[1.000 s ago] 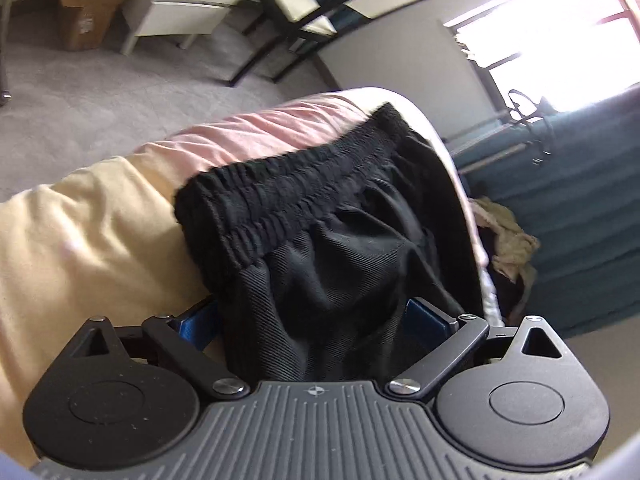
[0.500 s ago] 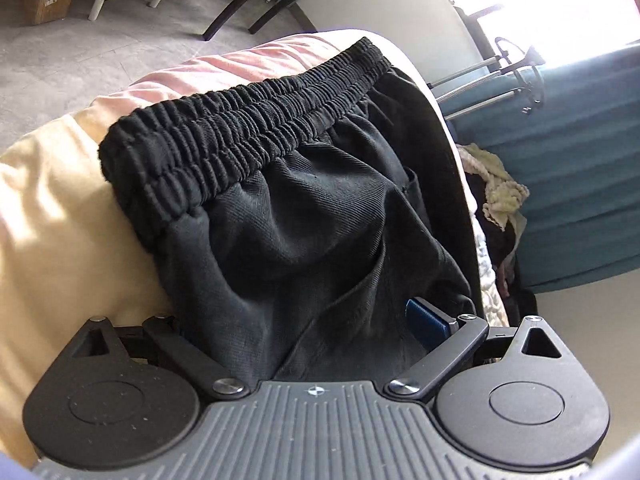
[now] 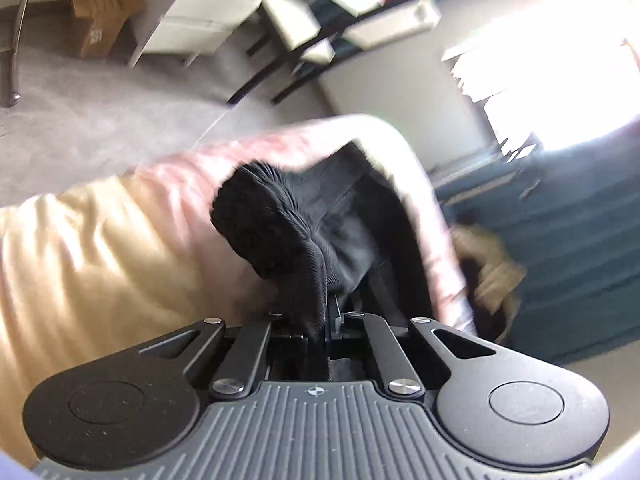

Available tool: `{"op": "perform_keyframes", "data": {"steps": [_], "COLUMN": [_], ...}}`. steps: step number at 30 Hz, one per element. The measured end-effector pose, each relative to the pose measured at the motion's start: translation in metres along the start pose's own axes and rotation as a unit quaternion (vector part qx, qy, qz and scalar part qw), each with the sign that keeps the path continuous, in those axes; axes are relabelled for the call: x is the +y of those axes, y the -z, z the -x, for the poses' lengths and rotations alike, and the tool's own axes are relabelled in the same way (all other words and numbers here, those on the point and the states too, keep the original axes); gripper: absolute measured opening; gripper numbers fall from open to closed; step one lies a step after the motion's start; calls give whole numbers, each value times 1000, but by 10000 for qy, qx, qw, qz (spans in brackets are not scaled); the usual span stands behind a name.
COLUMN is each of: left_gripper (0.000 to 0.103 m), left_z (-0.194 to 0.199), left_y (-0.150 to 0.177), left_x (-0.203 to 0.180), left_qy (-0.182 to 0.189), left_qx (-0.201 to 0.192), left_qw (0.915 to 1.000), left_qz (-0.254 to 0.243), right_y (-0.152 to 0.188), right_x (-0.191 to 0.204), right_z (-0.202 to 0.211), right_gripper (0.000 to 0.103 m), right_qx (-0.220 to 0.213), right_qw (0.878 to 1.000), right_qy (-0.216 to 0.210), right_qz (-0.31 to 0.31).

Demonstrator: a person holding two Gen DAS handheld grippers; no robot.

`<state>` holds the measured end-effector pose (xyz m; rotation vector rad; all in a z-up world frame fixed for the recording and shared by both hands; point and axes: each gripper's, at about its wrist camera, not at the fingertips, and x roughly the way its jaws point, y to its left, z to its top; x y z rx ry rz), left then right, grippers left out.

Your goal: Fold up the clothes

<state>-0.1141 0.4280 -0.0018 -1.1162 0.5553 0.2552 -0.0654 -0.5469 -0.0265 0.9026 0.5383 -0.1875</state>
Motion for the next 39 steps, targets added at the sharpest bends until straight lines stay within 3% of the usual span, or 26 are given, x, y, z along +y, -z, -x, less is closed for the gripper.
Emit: {"op": "perform_keyframes", "data": {"steps": [4,11,15,21,28,32,35,39], "left_gripper": [7,7,7,7,7,8,9,10], "left_z": [10,-23,-52,-129,-263,-338,-388,-430], "left_y": [-12,-30,-41,-51,-56,-66,-67,-60], "left_x": [-14,-44,-68,-145,-209,-234,-243,-238], "left_qy": [196,-62,-274,-773,-1486,-1671,-1906,-2320], "left_qx": [-222,-381,-461,-765,-1002,-1014,-886,-725], "left_qw": [9996,9992,9985,9929,9740,9619,9486,9363], "left_qz": [26,37,103,-486,-1383,-1914,-2367,-2533], "right_y": [-20,-34,-39,-66,-96,-108,-111,-108], "right_x": [45,57,65,97,117,123,120,104], "right_z": [24,4,-34,-111,-238,-314,-358,-400], "right_gripper": [4,5,5,5,5,5,5,4], "right_qx": [-210,-205,-203,-371,-248,-35,132,484], "right_qw": [9993,9996,9995,9983,9949,9909,9881,9847], "right_qy": [-304,53,189,413,768,952,1015,1110], "right_qz": [105,204,155,197,606,947,1145,1251]}}
